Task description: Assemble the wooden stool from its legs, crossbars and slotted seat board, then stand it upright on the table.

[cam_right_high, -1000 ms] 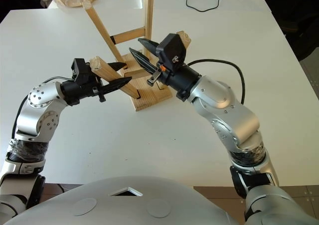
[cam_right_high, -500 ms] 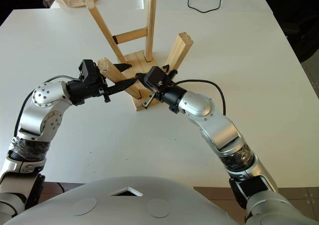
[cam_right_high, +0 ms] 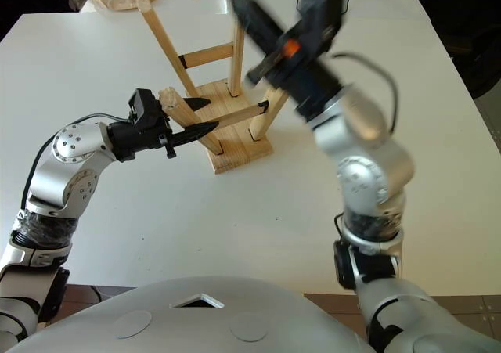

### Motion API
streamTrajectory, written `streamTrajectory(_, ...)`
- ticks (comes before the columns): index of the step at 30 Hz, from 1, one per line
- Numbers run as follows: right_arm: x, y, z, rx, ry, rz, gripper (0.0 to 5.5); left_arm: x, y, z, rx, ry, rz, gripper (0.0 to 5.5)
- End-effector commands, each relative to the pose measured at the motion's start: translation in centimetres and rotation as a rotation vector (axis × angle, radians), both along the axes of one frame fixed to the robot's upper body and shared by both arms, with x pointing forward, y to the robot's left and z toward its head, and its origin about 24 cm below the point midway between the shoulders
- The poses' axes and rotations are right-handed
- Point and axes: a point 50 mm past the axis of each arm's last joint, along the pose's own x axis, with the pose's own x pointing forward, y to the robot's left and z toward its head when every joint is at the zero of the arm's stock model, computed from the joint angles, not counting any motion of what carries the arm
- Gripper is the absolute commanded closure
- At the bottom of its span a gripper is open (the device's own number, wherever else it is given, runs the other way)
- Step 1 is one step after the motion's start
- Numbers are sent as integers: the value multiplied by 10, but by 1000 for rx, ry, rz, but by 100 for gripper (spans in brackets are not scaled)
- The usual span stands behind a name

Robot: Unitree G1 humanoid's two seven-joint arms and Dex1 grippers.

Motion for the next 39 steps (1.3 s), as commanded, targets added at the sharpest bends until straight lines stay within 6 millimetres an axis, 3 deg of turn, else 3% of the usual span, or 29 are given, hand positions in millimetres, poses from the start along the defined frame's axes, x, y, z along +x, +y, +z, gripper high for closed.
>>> streamTrajectory(1,31,-79,-1,-132,112,-436,550,-3,27,-57,299,289,42,346)
streamTrajectory(4,38,-93,-44,-367,265,-544,550,0,30,-54,305,280,30,346)
streamTrajectory(6,38,-86,-68,-443,349,-520,550,0,31,-51,299,274,18,346)
streamTrajectory(7,35,-76,-78,-487,361,-465,550,0,31,-50,298,271,12,346)
streamTrajectory(9,18,-34,-93,-523,349,-223,550,1,32,-49,300,266,-3,346)
streamTrajectory(12,-33,35,-81,-373,214,267,550,3,30,-48,301,259,-31,346)
streamTrajectory(14,-57,49,-71,-294,167,435,550,4,29,-48,300,257,-46,346)
streamTrajectory(16,-60,47,-75,-313,184,456,550,5,29,-48,296,255,-51,346)
streamTrajectory(21,-37,30,-92,-415,269,281,550,16,29,-40,230,174,20,346)
streamTrajectory(22,-29,23,-93,-418,275,210,550,19,30,-35,194,168,44,309)
streamTrajectory(25,-10,-3,-95,-392,296,45,550,20,38,-21,102,174,83,274)
streamTrajectory(28,-7,-15,-94,-345,298,16,550,14,50,-17,68,184,144,218)
streamTrajectory(31,-7,-18,-98,-340,310,-13,550,0,56,-11,18,200,194,218)
streamTrajectory(36,-8,-25,-104,-358,330,-66,550,-42,60,-2,-66,258,245,218)
streamTrajectory(39,-8,-30,-105,-364,344,-122,550,-62,75,-10,-87,327,366,218)
